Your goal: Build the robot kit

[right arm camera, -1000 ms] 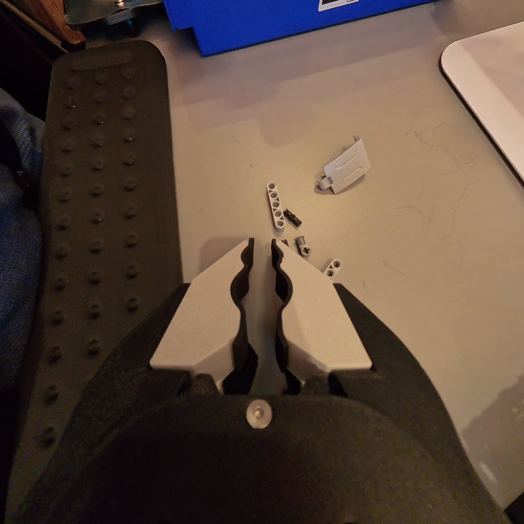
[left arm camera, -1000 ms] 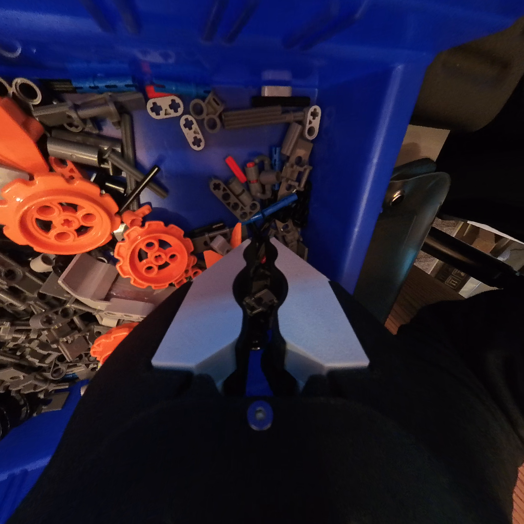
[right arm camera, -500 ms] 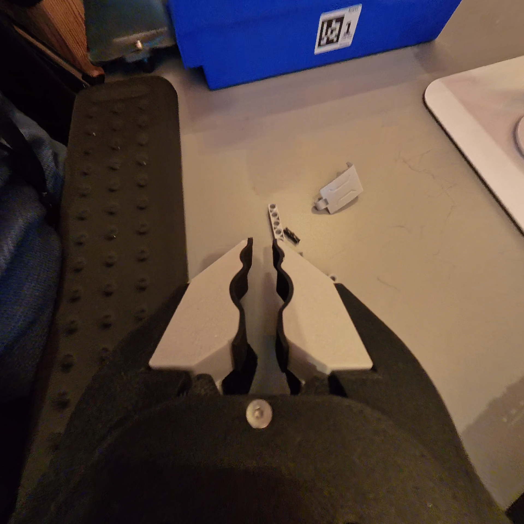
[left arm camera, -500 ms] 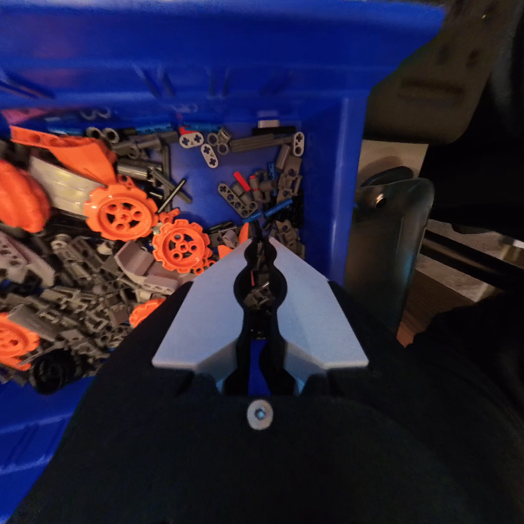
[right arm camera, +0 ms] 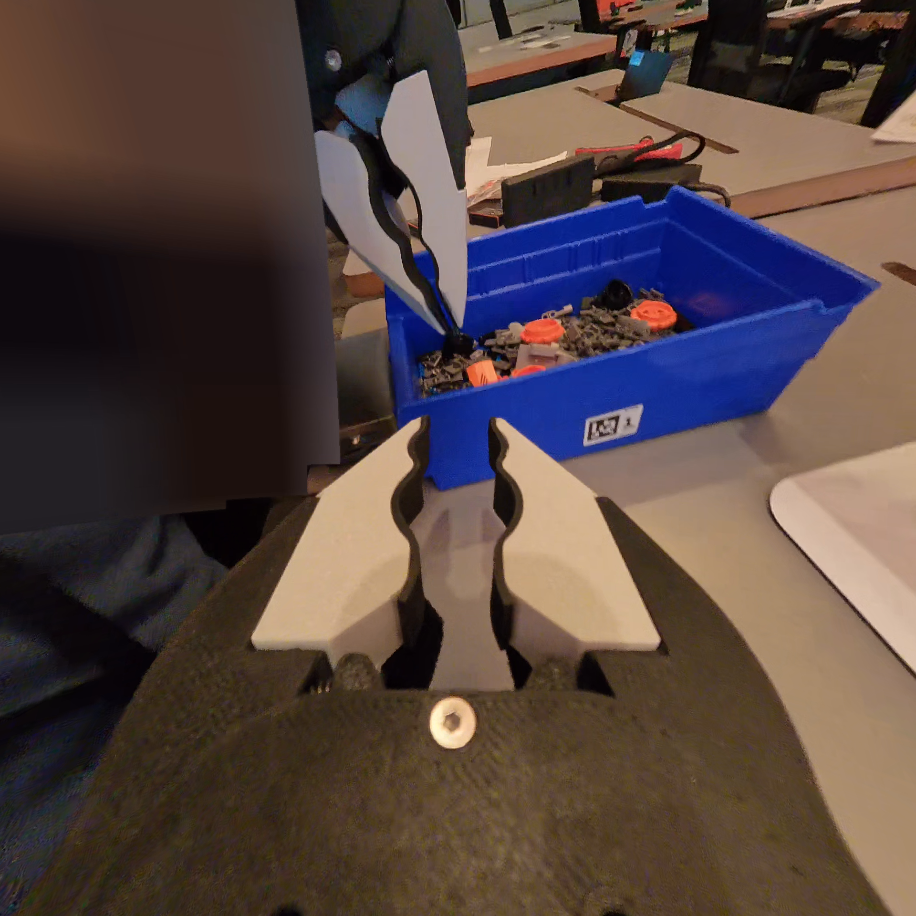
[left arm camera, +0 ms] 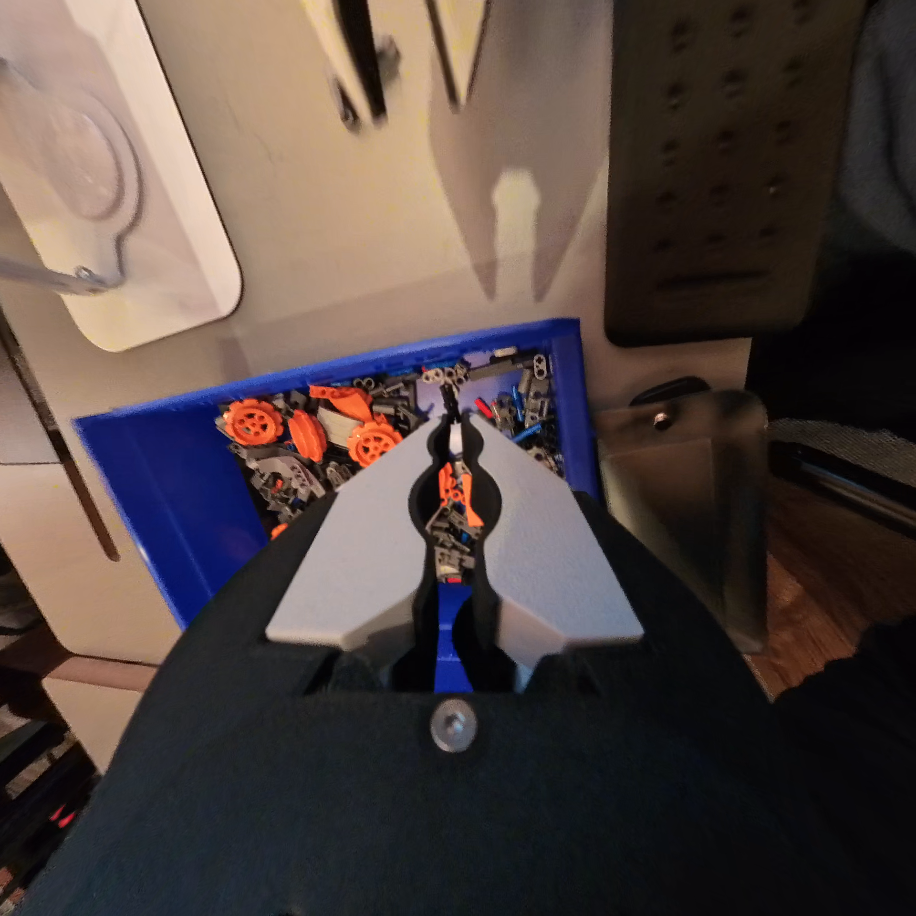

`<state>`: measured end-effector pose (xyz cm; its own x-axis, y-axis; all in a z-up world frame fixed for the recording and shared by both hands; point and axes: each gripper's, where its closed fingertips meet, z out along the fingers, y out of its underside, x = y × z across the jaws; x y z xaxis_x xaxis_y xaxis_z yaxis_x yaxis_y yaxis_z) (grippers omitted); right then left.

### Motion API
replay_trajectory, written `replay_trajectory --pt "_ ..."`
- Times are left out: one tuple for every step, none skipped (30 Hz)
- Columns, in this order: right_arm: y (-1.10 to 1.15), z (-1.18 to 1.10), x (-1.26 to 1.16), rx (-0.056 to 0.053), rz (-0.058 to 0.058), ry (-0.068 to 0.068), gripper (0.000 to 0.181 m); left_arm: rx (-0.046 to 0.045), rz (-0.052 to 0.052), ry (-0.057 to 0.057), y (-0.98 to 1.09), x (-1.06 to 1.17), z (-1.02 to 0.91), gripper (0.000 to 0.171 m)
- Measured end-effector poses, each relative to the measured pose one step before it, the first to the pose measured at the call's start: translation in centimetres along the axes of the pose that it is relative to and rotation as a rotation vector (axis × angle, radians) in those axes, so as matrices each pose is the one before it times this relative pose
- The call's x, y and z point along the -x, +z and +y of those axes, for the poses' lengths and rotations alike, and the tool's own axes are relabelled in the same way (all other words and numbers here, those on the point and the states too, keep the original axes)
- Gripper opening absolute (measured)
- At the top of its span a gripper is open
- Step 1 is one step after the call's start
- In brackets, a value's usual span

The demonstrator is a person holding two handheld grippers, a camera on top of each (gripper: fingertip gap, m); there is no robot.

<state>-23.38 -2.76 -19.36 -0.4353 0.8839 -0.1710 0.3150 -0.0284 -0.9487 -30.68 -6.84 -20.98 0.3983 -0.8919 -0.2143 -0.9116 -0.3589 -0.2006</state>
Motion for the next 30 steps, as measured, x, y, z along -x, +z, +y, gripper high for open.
replay_trajectory --pt "0.772 -0.414 0.114 -0.0018 -0.0039 -0.0022 0.021 -0.00969 -0.0120 0.0011 -0.191 0.133 -0.552 0.002" --pt "0.694 -0.308 0.133 -0.0009 -0.0036 -0.0051 0.021 -0.01026 0.0013 0.0029 -0.097 -0.057 -0.543 0.002" --pt "0.613 -0.206 0.153 0.0007 -0.0050 -0.0030 0.021 -0.01398 -0.0080 0.0117 -0.031 0.066 -0.598 0.002" --pt "0.520 -0.099 0.087 0.0026 -0.0016 -0.0015 0.022 -0.01540 -0.0101 0.0051 0.014 0.170 -0.587 0.002" --pt "0.384 -0.096 0.044 -0.0006 0.0021 -0.0040 0.021 -0.00717 0.0083 -0.0017 0.086 -0.053 -0.411 0.002" --pt "0.275 -0.081 -0.042 -0.0038 0.0056 -0.0032 0.020 -0.00482 -0.0020 0.0063 0.123 0.057 -0.299 0.002" --pt "0.213 -0.052 0.072 -0.0022 -0.0037 0.0017 0.019 -0.01144 -0.0078 0.0061 0.093 0.164 -0.361 0.002" --pt "0.157 -0.023 0.044 -0.0010 -0.0022 0.0022 0.018 -0.01442 0.0130 -0.0016 0.102 -0.120 -0.374 0.002" --pt "0.114 0.083 -0.171 0.0035 0.0114 -0.0006 0.015 -0.01076 0.0083 0.0042 0.107 -0.095 -0.305 0.002" --pt "0.117 0.178 -0.117 0.0099 0.0037 0.0016 0.014 -0.00572 -0.0134 0.0077 0.061 0.198 -0.190 0.002" --pt "0.061 0.095 -0.016 0.0033 -0.0050 0.0054 0.012 -0.00467 -0.0005 -0.0018 0.036 0.063 -0.158 0.002" --pt "-0.007 -0.044 -0.014 -0.0068 -0.0039 0.0040 0.009 -0.00708 0.0092 -0.0014 0.028 -0.084 -0.159 0.002" --pt "0.000 0.029 -0.045 -0.0014 -0.0024 0.0027 0.007 -0.00910 -0.0064 0.0042 0.020 0.140 -0.179 0.002" --pt "0.017 0.058 -0.016 0.0016 -0.0047 0.0036 0.003 -0.00131 0.0006 -0.0010 0.046 0.083 -0.049 0.002" --pt "-0.027 -0.004 -0.047 -0.0023 -0.0014 0.0019 0.002 0.00223 0.0036 -0.0028 0.100 0.060 0.017 0.002" --pt "-0.039 0.017 -0.123 0.0001 0.0029 0.0000 0.002 -0.00126 -0.0033 0.0017 0.055 0.138 -0.028 0.002" --pt "-0.066 0.045 -0.065 0.0033 -0.0023 0.0040 0.002 -0.00408 0.0006 0.0001 0.053 0.067 -0.038 0.002" --pt "-0.121 0.004 -0.080 0.0013 -0.0030 0.0080 0.001 -0.00865 0.0033 -0.0046 0.050 0.060 -0.080 0.002" --pt "-0.210 0.023 -0.142 0.0023 0.0041 0.0035 0.001 -0.00824 0.0029 -0.0059 -0.044 0.090 -0.011 0.002" --pt "-0.317 0.196 -0.186 0.0122 0.0058 -0.0017 0.002 0.00087 -0.0031 -0.0073 -0.167 0.184 0.292 0.003" --pt "-0.389 0.444 -0.137 0.0263 -0.0024 -0.0002 0.002 0.00124 -0.0088 -0.0160 -0.280 0.327 0.506 0.004" --pt "-0.431 0.702 -0.097 0.0380 -0.0089 0.0010 0.002 0.00106 -0.0015 -0.0271 -0.330 0.272 0.668 0.004" --pt "-0.455 0.867 -0.231 0.0409 0.0001 -0.0056 0.002 0.00411 0.0000 -0.0317 -0.293 0.249 0.819 0.004" --pt "-0.504 1.015 -0.466 0.0397 0.0199 -0.0155 0.002 0.01227 0.0100 -0.0308 -0.178 0.068 0.996 0.006" --pt "-0.440 1.331 -0.425 0.0545 0.0164 -0.0156 0.002 0.02316 0.0160 -0.0312 -0.007 -0.030 1.212 0.009" --pt "-0.270 1.680 -0.145 0.0717 -0.0058 -0.0051 0.002 0.02514 -0.0006 -0.0301 0.131 0.245 1.242 0.010" --pt "-0.128 1.636 -0.078 0.0638 -0.0092 0.0008 0.003 0.01999 0.0187 -0.0314 0.246 -0.049 1.101 0.013" --pt "-0.008 1.464 -0.009 0.0491 -0.0113 -0.0002 0.003 0.01763 0.0406 -0.0295 0.364 -0.371 0.949 0.016" --pt "0.111 1.353 0.138 0.0443 -0.0162 -0.0035 0.002 0.02109 0.0152 -0.0157 0.420 0.038 0.885 0.016" --pt "0.158 1.194 -0.104 0.0419 0.0063 -0.0092 0.002 0.01393 0.0068 -0.0110 0.428 0.208 0.695 0.017"
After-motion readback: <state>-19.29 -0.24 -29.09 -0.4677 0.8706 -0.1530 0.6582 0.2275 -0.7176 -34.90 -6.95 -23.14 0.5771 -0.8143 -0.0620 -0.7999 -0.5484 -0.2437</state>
